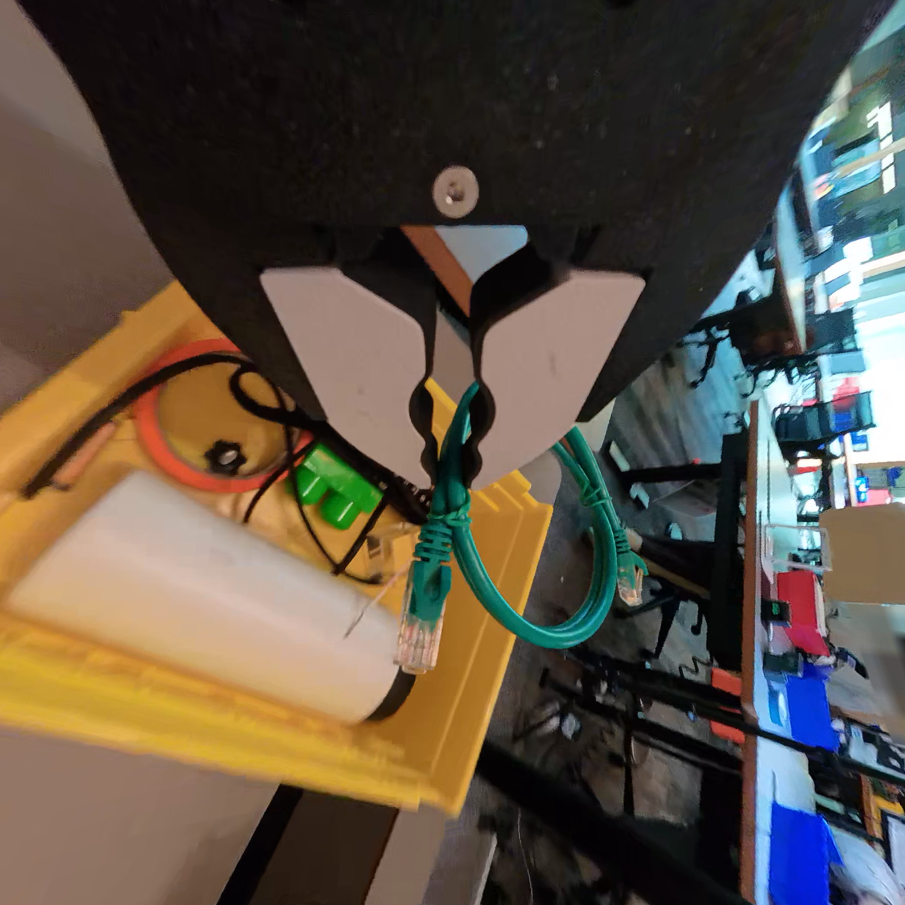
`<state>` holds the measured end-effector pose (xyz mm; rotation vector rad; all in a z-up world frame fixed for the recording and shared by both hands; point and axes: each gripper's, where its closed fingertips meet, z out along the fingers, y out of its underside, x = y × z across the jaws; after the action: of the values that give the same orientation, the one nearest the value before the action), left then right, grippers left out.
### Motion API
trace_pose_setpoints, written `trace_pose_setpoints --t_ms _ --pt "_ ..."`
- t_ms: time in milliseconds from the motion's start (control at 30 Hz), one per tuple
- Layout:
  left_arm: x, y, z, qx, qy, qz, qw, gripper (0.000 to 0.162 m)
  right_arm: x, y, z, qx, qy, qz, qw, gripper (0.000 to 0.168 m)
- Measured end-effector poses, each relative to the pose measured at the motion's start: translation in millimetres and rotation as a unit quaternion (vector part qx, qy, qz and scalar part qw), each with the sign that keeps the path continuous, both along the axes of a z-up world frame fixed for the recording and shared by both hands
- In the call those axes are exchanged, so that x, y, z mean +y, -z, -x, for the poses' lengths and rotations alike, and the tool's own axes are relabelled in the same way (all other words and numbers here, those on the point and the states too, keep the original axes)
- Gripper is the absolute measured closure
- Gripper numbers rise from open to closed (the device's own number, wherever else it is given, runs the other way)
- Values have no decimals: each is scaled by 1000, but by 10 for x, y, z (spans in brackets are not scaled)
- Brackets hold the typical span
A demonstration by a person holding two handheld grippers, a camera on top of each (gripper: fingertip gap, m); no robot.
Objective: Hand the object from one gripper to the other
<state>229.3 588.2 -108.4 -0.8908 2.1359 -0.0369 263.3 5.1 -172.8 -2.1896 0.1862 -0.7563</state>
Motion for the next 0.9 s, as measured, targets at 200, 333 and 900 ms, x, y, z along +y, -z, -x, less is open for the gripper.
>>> trace_pose_setpoints --t_ms 200,333,900 --pt "-1071 -586 353 -107 82 152 979 153 328 -495 308 -10 -56 -127 990 102" --pt "-2049 -808 708 -153 125 206 958 153 711 -952 766 -47 -125 -217 967 102" --pt "-4712 -353 1397 -306 243 284 875 154 1138 -1370 1867 115 -176 -434 876 122"
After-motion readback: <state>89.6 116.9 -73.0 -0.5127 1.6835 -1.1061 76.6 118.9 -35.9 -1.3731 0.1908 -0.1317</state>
